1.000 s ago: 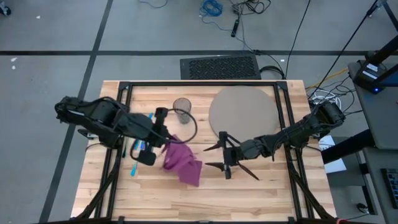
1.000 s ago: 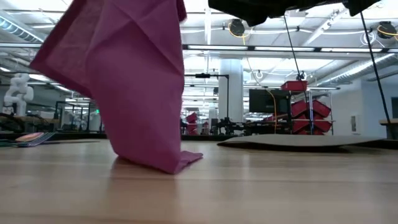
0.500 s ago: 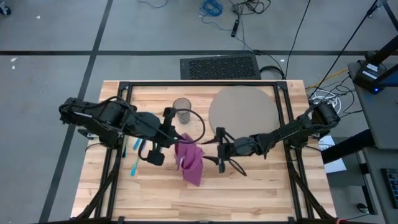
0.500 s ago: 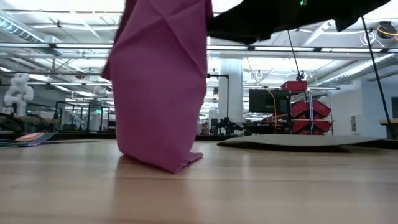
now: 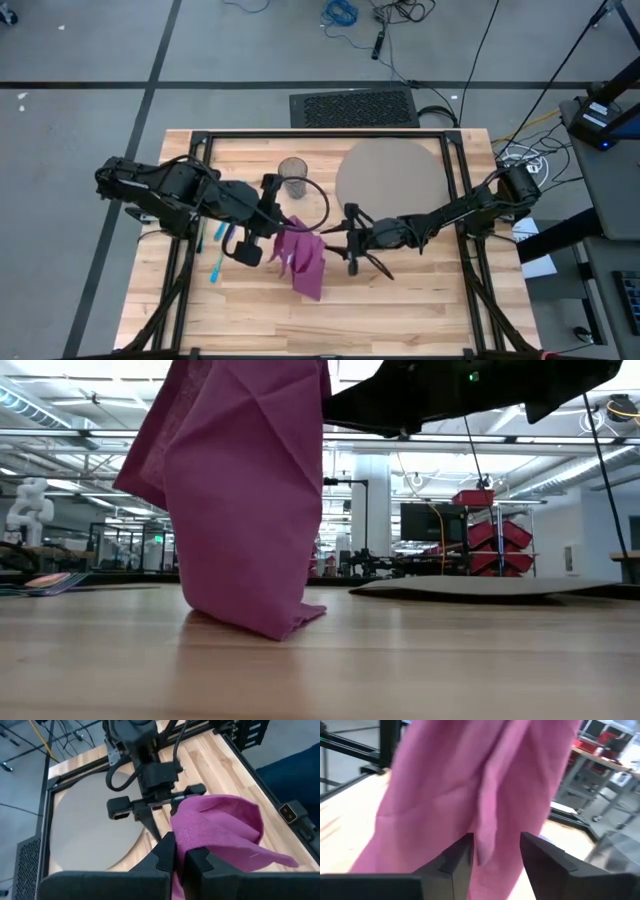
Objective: Set table place
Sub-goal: Fold the pink table napkin
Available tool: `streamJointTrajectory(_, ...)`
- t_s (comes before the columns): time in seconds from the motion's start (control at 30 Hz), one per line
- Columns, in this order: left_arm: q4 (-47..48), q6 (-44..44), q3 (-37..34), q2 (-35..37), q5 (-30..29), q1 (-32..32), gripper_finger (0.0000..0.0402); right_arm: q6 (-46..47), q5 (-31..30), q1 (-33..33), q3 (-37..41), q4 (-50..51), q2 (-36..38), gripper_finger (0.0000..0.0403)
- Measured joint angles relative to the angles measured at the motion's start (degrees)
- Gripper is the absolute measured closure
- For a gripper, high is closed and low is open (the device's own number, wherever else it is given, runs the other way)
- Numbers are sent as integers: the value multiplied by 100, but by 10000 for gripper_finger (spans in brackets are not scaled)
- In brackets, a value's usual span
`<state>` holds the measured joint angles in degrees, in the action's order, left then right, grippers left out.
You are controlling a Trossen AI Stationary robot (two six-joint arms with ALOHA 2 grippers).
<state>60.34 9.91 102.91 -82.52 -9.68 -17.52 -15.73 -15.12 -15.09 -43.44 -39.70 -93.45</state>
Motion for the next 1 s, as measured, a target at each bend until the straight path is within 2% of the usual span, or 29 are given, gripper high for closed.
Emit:
streamJointTrajectory(0.43,46,-21,-142,2,-137,57,401,70,-106,-284,-2,39,13,213)
streamJointTrajectory(0.77,46,-37,-142,2,-146,57,401,85,-148,-415,-4,-35,17,211)
streamJointTrajectory(1.0,-1,-34,-142,2,-137,57,402,78,-293,-231,-7,-78,17,212)
